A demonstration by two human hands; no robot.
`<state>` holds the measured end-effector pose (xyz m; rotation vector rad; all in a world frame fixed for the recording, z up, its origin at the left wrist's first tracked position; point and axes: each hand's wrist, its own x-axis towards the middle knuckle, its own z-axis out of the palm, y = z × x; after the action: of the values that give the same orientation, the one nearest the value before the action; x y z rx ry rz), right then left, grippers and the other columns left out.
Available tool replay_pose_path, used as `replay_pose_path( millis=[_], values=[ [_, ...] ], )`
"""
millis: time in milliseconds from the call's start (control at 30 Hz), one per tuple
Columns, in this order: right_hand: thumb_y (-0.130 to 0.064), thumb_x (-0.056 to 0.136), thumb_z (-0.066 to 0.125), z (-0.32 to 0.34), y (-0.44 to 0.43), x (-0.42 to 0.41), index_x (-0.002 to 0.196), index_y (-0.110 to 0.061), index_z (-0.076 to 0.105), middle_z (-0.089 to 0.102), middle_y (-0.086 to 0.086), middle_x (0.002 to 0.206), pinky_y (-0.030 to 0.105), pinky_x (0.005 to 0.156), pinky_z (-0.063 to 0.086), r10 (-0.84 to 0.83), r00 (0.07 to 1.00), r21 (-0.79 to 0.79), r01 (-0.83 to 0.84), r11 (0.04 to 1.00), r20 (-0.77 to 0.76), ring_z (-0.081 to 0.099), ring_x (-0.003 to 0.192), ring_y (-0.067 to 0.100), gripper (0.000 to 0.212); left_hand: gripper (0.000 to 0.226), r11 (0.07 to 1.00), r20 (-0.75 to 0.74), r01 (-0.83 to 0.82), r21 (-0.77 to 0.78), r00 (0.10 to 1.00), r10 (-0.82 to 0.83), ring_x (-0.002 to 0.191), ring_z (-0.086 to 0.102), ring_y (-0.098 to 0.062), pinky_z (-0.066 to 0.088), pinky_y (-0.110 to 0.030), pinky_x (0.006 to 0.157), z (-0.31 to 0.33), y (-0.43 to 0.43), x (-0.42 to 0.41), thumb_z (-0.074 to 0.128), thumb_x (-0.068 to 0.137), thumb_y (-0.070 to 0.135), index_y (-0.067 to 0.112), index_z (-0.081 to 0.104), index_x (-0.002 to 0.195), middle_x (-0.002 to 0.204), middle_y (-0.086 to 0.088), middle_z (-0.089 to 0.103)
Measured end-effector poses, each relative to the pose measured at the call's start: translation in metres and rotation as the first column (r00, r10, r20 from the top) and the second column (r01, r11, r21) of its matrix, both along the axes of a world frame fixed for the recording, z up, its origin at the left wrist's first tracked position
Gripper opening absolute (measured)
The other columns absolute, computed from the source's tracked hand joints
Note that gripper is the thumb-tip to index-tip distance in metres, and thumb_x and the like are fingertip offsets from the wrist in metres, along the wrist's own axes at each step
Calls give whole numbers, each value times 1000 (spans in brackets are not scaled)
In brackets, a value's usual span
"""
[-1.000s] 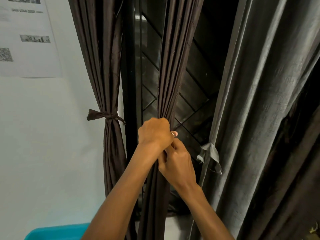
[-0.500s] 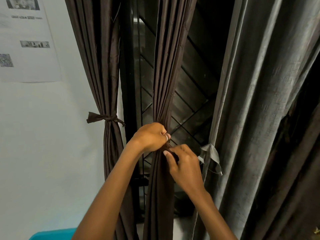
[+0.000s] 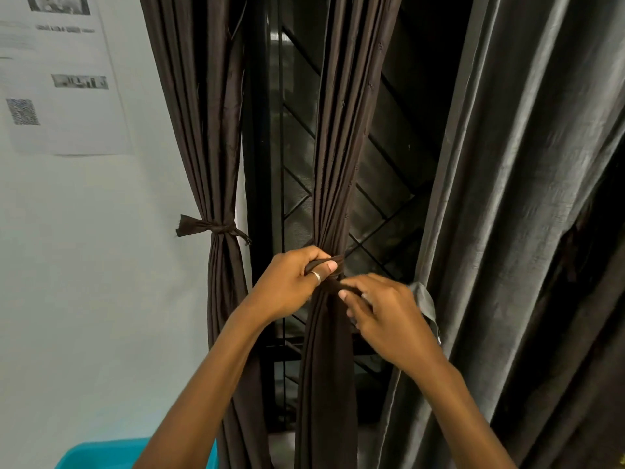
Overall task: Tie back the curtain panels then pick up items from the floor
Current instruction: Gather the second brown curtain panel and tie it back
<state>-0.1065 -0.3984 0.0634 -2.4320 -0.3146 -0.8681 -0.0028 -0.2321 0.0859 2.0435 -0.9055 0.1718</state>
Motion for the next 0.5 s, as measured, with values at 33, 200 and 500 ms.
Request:
replay_pose_path(
  millis=[33,200,500],
  values=[
    [-21,99,64,7,-1,-2,103,-21,72,64,-14,86,16,71,49,-21,999,-7,21,1000,49,63,78,2,9,13,1000,8,15,-17,1000,-15,55,61,-3,49,-25,55,-2,0,-1,57,102,36,29,67,102,68,3,66],
    [-19,94,73,32,-5,10,98,-15,72,66,-17,76,11,65,48,-5,992,119,-10,993,129,67,73,1,7,14,993,-78,64,-104,994,-72,62,64,-10,53,-27,59,-6,0,-3,50,104,36,32,63,99,68,4,67],
    [-25,88,79,22,5,59,102,-37,54,69,-12,83,15,57,53,-25,977,439,-72,896,211,71,70,6,31,13,960,-202,98,-263,967,-154,80,72,-13,59,-30,77,-13,-1,-5,48,106,21,15,60,106,90,-1,74]
  ],
)
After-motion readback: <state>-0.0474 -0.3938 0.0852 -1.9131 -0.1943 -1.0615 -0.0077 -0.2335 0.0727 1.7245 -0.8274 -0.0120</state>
